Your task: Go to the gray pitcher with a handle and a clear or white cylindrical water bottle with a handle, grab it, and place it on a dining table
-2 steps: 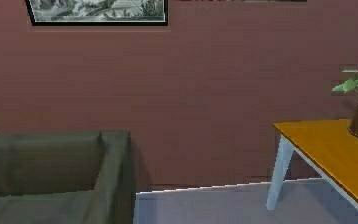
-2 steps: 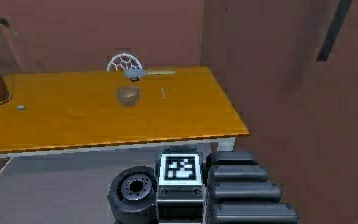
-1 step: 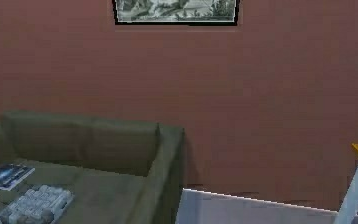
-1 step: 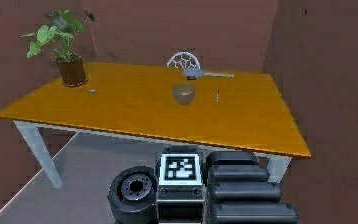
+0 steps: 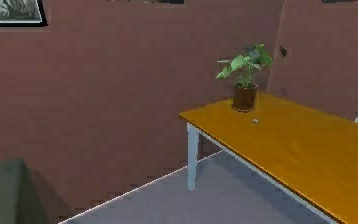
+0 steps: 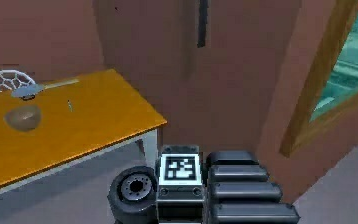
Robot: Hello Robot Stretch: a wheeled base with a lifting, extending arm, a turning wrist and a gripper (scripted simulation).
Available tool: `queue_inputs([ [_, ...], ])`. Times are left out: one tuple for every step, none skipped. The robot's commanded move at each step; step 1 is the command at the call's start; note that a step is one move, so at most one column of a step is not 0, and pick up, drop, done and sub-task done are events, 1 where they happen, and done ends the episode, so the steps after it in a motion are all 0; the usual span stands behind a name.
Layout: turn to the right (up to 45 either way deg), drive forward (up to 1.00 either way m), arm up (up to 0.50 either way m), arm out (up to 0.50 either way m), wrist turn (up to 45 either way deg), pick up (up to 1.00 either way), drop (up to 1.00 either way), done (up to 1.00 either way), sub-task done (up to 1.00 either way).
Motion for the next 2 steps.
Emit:
queue_inputs([
  [45.0,0.00,0.00,0.00,0.0,0.00,0.00,0.00,0.00],
  [9.0,0.00,0.00,0.00,0.0,0.00,0.00,0.00,0.00],
])
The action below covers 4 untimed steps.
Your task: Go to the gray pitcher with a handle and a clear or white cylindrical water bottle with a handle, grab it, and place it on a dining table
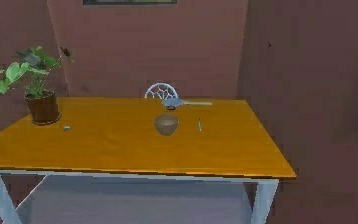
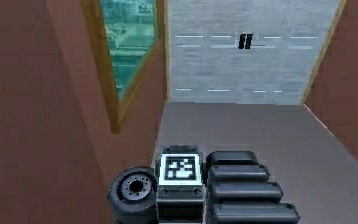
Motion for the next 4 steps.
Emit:
queue_inputs([
  [0.0,0.40,0.00,0.00,0.0,0.00,0.00,0.00,0.00],
  [-45.0,0.00,0.00,0.00,0.0,0.00,0.00,0.00,0.00],
  [-45.0,0.00,0.00,0.00,0.0,0.00,0.00,0.00,0.00],
  [-9.0,0.00,0.00,0.00,0.0,0.00,0.00,0.00,0.00],
])
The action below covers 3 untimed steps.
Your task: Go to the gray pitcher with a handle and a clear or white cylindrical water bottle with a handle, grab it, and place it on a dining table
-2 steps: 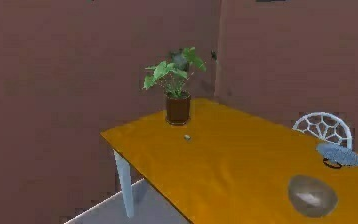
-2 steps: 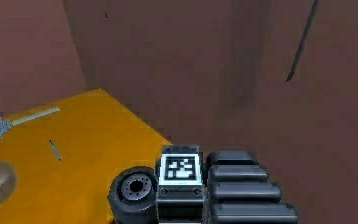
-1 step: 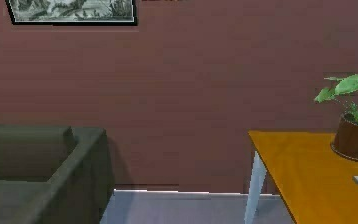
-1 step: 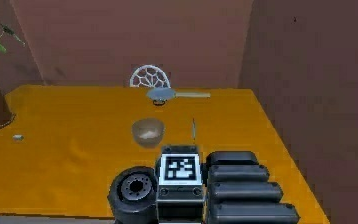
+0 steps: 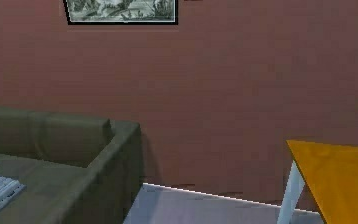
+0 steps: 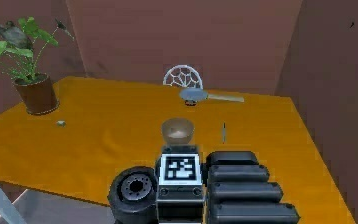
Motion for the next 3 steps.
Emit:
queue_inputs([
  [0.0,0.00,0.00,0.48,0.0,0.00,0.00,0.00,0.00],
  [0.0,0.00,0.00,0.00,45.0,0.00,0.00,0.00,0.00],
  [0.0,0.00,0.00,0.00,45.0,0.00,0.00,0.00,0.00],
])
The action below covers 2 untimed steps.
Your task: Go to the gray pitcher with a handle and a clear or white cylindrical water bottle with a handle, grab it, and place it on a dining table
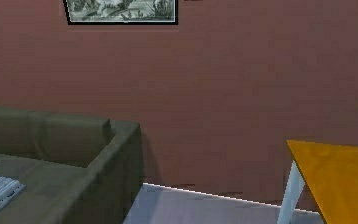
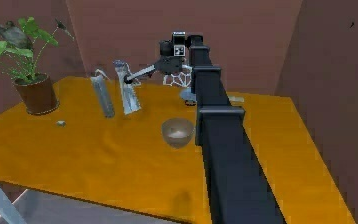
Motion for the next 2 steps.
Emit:
queue_inputs([
  [0.0,0.00,0.00,0.00,18.0,0.00,0.00,0.00,0.00],
  [0.0,0.00,-0.32,0.00,0.0,0.00,0.00,0.00,0.00],
])
